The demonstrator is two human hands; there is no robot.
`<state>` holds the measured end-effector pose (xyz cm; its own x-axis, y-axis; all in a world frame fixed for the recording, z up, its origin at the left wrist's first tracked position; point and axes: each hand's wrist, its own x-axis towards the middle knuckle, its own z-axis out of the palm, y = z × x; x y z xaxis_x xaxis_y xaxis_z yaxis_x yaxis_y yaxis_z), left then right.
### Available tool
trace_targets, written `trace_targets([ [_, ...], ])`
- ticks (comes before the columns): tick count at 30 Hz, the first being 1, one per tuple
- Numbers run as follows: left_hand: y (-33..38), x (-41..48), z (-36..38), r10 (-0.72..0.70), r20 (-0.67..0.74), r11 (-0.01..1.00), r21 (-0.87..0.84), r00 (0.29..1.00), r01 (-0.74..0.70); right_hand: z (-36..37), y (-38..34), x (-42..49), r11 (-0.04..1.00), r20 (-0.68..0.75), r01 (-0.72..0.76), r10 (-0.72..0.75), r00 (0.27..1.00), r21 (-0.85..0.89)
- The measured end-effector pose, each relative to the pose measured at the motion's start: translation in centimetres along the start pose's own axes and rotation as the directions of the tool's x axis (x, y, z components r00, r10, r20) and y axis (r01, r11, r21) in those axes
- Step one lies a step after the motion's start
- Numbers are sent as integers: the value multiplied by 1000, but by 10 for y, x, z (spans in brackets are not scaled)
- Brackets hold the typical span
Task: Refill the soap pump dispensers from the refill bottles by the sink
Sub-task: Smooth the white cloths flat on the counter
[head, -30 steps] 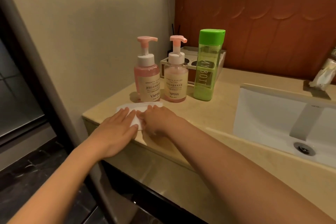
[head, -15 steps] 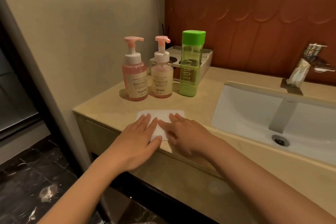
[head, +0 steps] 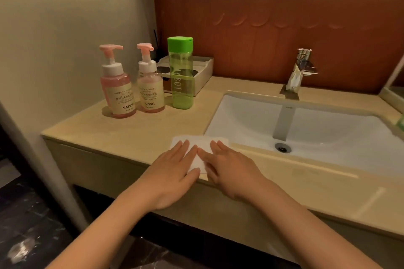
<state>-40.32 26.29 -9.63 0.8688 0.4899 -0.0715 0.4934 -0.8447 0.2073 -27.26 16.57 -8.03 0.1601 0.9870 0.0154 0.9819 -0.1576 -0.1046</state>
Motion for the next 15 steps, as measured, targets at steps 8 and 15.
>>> trace_targets([
  [8,71,-2,16,271,-15,962,-35,963,-271,-9,56,-88,995,33,-95,95,995,-24],
  [15,163,20,36,554,-93,832,27,828,-554,-12,110,-195,950,-207,-312,305,930,-4],
])
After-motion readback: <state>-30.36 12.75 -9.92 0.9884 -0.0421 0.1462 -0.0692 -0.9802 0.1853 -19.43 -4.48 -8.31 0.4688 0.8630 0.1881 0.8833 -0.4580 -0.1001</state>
